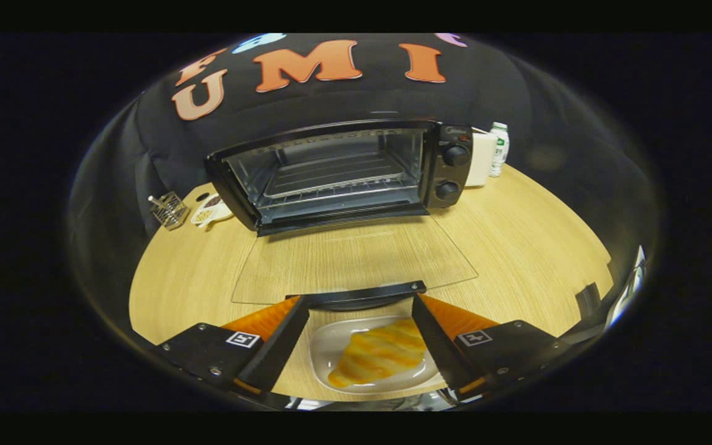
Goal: Open the toaster oven, put the food inside, and close the toaster oven door.
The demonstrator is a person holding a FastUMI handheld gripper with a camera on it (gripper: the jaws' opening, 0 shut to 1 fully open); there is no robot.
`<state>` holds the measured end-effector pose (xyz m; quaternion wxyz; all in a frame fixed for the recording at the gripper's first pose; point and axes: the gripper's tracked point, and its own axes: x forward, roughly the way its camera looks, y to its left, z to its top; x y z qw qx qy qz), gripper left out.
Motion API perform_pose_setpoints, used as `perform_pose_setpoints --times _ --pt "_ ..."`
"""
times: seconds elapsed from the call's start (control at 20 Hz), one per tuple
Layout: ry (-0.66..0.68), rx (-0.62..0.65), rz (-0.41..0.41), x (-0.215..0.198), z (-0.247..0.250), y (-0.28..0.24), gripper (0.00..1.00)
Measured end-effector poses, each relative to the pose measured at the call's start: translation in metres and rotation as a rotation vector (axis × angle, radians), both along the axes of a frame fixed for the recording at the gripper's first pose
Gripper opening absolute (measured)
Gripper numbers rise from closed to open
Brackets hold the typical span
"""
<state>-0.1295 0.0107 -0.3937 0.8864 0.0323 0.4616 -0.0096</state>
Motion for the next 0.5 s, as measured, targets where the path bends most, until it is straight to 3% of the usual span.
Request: perform_pose_setpoints --times 0.5 --pt "0.049 -0.024 -0.248 -0.050 -0.007 -0.001 0.99"
